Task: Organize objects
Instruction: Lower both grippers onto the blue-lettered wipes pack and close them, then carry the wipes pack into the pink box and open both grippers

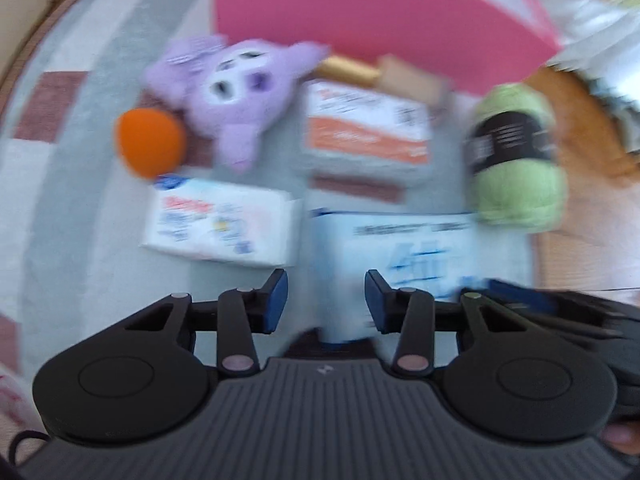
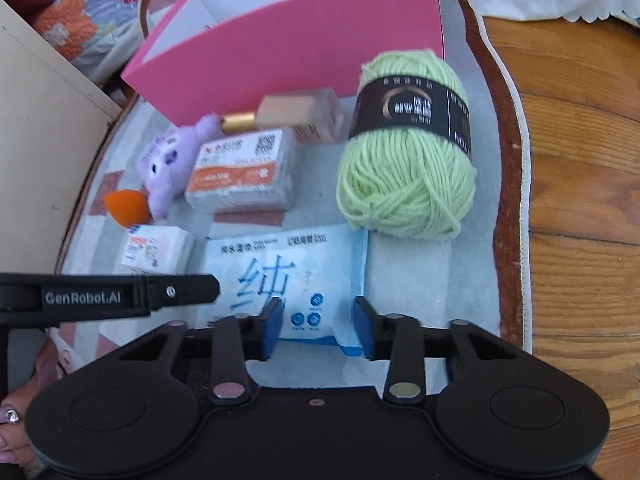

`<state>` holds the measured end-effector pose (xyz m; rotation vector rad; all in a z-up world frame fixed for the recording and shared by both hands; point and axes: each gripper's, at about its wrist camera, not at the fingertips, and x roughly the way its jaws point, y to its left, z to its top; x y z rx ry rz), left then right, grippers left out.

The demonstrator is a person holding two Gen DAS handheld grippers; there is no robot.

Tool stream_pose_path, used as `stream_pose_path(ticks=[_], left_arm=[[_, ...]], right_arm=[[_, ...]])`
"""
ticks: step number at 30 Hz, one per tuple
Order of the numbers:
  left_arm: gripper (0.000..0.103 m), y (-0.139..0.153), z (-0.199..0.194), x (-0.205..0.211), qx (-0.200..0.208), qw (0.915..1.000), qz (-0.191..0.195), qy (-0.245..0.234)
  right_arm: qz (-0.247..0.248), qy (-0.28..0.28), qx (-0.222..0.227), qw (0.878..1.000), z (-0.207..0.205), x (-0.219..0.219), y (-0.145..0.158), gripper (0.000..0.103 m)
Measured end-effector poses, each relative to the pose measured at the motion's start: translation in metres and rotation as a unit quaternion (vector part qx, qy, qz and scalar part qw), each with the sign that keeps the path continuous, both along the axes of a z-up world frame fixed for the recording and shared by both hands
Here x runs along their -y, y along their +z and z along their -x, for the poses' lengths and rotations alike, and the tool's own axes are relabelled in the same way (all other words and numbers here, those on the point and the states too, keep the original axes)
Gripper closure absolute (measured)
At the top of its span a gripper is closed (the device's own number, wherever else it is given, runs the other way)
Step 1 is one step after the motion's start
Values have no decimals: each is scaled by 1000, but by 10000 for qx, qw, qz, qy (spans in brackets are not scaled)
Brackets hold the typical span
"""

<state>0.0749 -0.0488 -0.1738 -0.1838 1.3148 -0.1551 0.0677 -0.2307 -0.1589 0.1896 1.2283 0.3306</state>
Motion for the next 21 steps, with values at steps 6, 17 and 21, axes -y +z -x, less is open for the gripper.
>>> stream_pose_path(ticks=[6, 17, 21], left_arm=[[60, -7, 0, -7, -26, 9982, 579, 127], [75, -8, 4, 2, 69, 9968, 791, 118], [75, 3, 13, 0, 222, 9958, 889, -79]], right_arm=[[36, -141, 124, 9998, 11, 4, -7, 68], [-413, -541, -204, 9975, 5, 8, -12, 67], [-4, -188, -12, 9998, 7, -10, -3, 67]])
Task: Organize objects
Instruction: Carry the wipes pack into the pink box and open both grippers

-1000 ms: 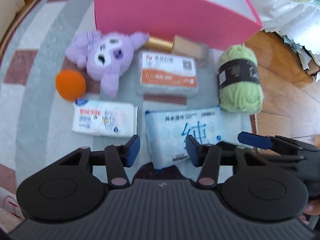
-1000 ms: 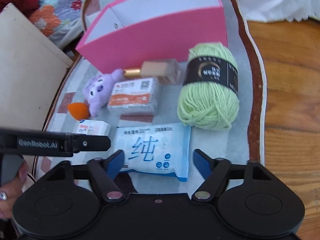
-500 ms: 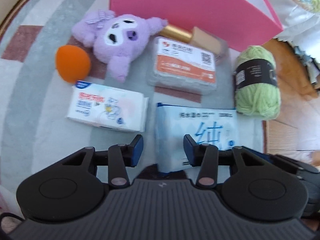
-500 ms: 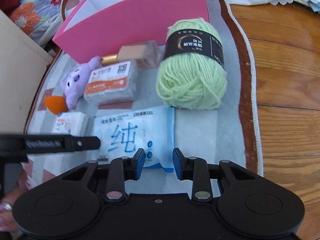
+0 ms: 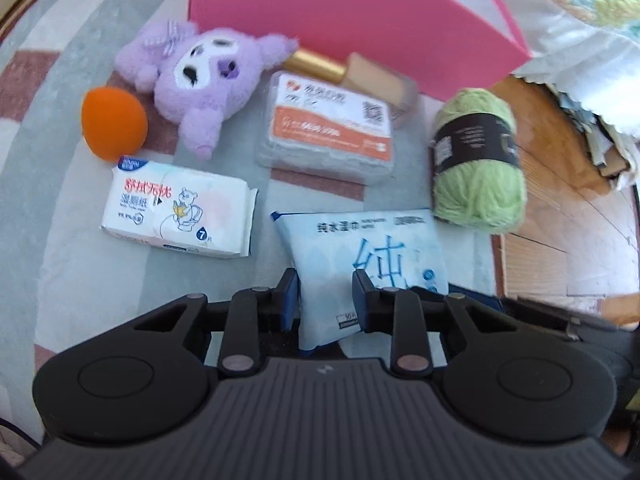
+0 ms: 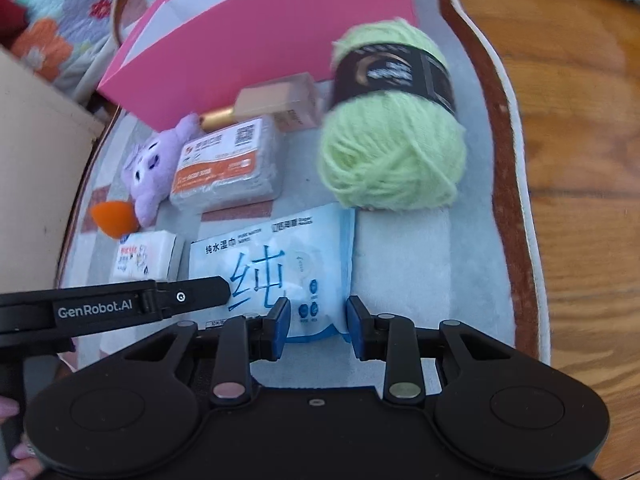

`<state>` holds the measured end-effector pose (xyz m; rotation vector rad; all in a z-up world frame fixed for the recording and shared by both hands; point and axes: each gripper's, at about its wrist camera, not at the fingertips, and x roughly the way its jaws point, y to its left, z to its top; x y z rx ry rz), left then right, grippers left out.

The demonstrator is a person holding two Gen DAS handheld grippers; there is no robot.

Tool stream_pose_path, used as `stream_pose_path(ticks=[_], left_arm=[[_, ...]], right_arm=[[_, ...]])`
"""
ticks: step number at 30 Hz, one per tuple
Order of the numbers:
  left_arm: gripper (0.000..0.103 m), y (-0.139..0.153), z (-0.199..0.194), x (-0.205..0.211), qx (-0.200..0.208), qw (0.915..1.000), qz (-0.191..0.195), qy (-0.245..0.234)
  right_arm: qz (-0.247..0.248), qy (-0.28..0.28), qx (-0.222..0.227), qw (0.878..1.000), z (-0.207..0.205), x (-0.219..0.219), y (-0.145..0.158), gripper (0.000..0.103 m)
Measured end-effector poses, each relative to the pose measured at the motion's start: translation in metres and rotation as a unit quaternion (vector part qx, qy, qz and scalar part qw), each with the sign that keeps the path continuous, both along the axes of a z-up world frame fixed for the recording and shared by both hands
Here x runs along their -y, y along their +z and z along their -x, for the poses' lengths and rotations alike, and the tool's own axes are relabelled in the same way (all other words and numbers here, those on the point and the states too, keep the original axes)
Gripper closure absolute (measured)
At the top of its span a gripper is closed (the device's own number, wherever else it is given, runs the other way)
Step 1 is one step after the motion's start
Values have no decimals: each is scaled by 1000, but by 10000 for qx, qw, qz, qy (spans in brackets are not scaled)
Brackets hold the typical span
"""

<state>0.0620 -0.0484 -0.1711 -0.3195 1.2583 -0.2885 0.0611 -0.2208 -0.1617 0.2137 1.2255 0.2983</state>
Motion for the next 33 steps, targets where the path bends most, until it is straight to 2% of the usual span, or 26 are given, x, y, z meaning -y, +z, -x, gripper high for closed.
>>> stream_pose_path(ticks=[4, 14, 23, 28, 33], left_arm=[[75, 26, 9, -3, 456, 9988, -25, -174], [75, 108, 0, -28, 1279, 9908, 385, -221], [75, 186, -30, -32, 1935, 9799, 281, -396], [75, 198, -66, -19, 2000, 9787, 38, -466], [75, 178, -130, -8, 1777, 9831, 154, -403]], right_arm=[[198, 396, 251, 9987, 4, -12, 19, 67], [490, 884, 1060, 9892, 7, -28, 90, 67], [150, 738, 1638, 9836, -11, -33, 161, 63], [407, 894, 1948, 9759, -38, -40, 188, 60], [867, 1096, 2166, 9662, -90, -42, 190, 56]])
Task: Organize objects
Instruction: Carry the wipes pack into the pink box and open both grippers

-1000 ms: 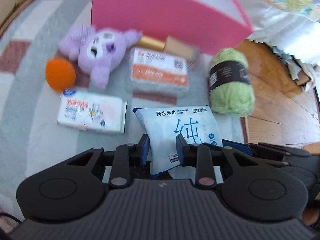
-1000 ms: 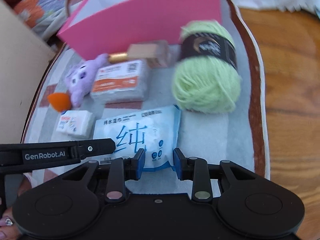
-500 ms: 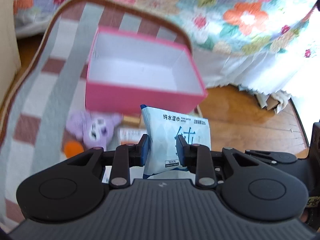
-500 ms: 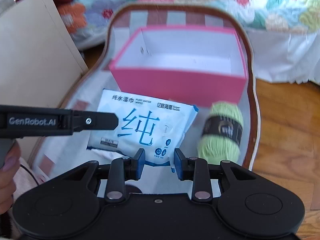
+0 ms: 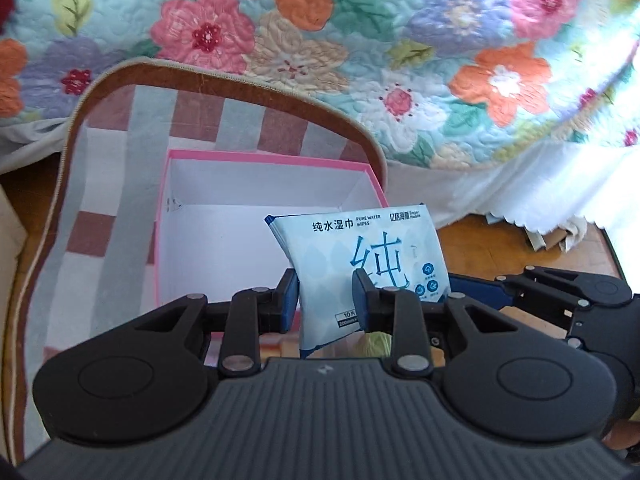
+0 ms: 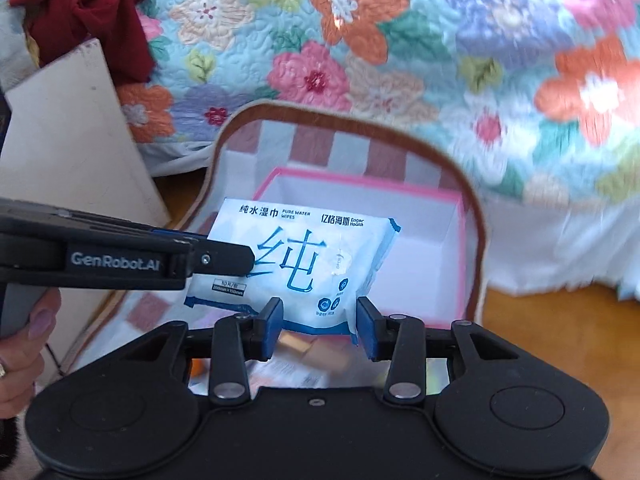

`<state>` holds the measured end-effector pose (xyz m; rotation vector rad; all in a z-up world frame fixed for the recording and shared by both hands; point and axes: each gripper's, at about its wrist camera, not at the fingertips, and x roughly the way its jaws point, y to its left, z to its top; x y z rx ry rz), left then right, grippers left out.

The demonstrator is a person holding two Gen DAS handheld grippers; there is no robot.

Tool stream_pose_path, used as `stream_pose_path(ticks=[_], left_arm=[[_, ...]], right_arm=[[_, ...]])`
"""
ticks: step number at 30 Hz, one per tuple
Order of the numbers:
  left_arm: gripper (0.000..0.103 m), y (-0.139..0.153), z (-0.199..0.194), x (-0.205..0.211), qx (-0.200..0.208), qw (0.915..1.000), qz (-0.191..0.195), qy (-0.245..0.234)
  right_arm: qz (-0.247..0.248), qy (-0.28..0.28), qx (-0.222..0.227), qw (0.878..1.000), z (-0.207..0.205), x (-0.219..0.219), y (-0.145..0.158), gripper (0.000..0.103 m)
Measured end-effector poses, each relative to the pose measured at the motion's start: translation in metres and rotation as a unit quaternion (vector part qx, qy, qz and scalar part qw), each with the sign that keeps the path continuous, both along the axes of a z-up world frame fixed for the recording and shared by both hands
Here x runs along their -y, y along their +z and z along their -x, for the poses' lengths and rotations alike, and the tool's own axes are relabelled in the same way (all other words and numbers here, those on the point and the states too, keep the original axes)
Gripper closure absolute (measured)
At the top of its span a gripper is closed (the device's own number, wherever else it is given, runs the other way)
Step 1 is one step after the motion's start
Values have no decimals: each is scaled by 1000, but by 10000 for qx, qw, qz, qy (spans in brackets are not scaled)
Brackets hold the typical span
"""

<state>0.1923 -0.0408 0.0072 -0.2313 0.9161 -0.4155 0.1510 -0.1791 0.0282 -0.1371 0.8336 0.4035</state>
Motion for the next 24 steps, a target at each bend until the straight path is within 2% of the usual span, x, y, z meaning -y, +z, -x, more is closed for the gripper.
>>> stream_pose_path(ticks=[6, 11, 15, 24], left_arm=[[76, -50, -82, 21, -404, 9991, 99, 6], [76, -91, -126, 35, -731, 9973, 60, 26], [75, -117, -153, 39, -1015, 9947, 119, 61], [75, -158, -191, 56, -1472, 9888, 236, 65]], right_arm=[[207, -8, -203, 9996, -81, 10, -33, 54], [189, -159, -542, 9982, -135, 18, -68, 52], [375, -218, -711, 9965, -156, 14, -94, 52], [909, -252, -875, 9917, -189, 8, -126, 50]])
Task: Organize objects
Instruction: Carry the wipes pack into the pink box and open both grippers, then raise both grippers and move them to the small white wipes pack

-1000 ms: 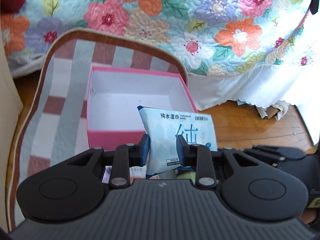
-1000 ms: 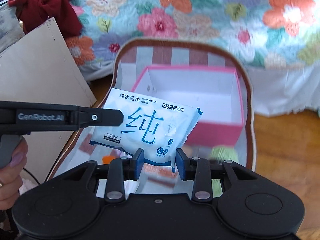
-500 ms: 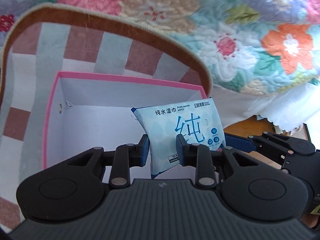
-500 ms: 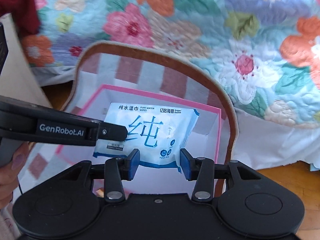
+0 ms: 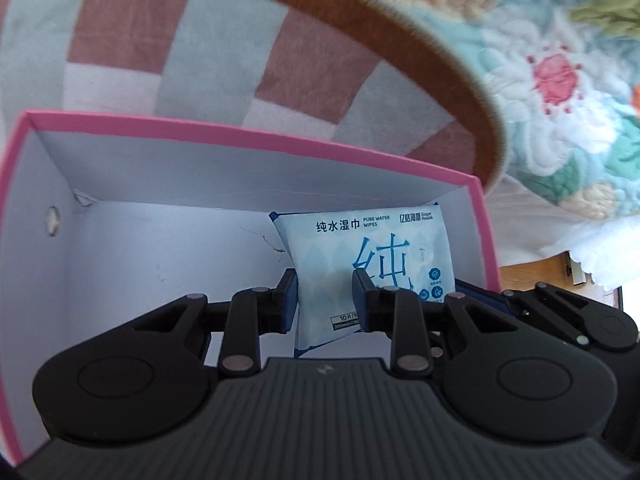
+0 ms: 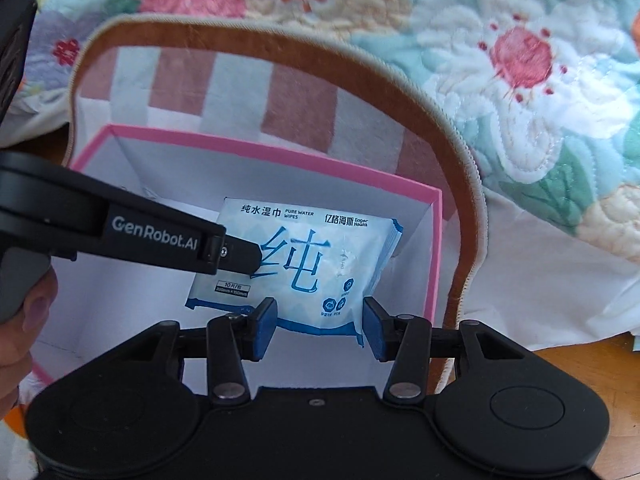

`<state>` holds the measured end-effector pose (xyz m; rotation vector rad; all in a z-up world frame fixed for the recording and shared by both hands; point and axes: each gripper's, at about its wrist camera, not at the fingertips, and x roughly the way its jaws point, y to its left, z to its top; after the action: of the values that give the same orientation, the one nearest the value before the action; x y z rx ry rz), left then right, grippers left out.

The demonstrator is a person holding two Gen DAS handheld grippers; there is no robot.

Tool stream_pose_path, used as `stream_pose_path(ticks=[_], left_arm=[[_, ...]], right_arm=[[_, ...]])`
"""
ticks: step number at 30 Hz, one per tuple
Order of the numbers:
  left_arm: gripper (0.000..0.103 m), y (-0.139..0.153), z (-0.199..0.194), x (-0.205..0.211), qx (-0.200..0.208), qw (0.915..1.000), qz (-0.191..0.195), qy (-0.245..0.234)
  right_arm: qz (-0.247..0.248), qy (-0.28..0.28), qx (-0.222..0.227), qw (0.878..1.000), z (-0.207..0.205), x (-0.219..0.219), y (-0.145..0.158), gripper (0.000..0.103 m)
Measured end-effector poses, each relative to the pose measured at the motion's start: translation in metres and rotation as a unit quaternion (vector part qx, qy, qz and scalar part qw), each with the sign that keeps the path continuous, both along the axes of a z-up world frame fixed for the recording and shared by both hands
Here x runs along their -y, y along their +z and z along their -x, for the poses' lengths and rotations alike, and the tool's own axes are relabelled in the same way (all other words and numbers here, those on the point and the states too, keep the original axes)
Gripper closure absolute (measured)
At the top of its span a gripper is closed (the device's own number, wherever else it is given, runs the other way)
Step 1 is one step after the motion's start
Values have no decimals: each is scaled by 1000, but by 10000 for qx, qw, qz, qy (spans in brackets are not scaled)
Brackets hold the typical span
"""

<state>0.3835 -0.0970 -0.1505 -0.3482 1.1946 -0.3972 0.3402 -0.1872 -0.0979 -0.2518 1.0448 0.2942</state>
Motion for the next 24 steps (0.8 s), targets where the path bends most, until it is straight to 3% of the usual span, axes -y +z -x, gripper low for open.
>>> stream_pose_path(ticks=[3, 6, 11, 16, 21, 24], left_arm=[[76, -7, -5, 7, 45, 9997, -244, -22], [76, -10, -5, 8, -153, 9998, -126, 0], [67, 12, 15, 4, -44, 9996, -212, -160], [62, 44, 43, -10, 6, 9983, -233, -541], [55, 90, 70, -31, 190, 9959, -463, -748], [46, 117, 91, -44, 386, 9929, -681, -896]], right_arm=[[495, 123, 60, 9987, -5, -6, -10, 49], [972, 391, 219, 9943, -1, -14, -14, 51], [151, 80, 188, 9997, 12, 7, 5, 47], [-805, -81, 43, 9967, 40, 29, 36, 45], [-1310, 55, 54, 9913, 76, 33, 75, 39], [-1489, 202, 157, 9885, 102, 31, 97, 28]])
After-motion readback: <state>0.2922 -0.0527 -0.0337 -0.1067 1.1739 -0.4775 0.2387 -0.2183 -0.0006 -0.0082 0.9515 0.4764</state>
